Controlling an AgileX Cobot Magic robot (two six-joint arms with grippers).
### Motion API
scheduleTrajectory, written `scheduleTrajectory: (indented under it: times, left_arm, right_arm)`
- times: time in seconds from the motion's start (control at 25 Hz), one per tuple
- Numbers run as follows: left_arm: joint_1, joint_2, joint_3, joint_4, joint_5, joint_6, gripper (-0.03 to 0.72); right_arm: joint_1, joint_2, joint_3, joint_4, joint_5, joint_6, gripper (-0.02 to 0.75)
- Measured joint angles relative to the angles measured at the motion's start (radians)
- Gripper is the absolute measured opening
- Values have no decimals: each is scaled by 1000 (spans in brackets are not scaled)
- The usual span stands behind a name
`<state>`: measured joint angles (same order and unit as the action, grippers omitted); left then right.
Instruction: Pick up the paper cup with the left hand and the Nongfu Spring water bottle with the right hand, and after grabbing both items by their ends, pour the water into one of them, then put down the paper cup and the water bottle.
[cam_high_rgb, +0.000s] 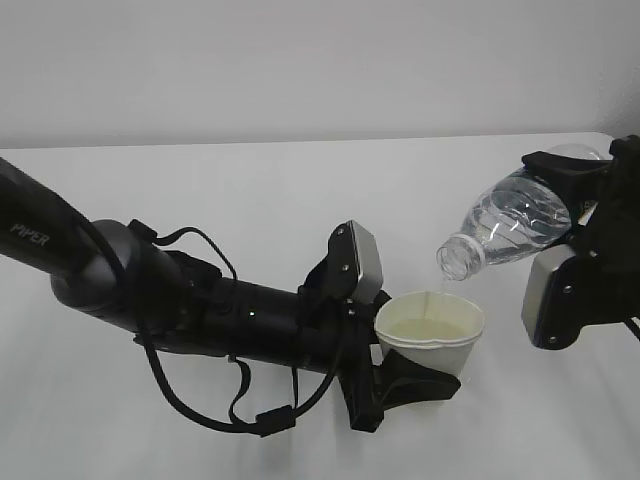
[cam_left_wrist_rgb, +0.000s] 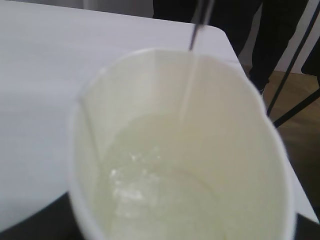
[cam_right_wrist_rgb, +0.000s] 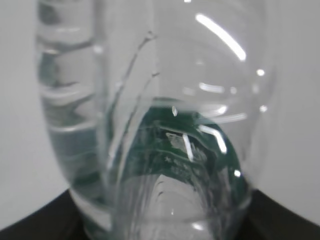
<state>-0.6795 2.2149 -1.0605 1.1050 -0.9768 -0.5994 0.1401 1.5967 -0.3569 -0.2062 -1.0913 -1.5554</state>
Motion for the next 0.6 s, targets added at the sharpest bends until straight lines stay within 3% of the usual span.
scheduleTrajectory:
  times: [0.6]
  left_arm:
    - [0, 0, 0, 2, 0, 0, 428]
  right_arm:
    - [0, 0, 0, -2, 0, 0, 419]
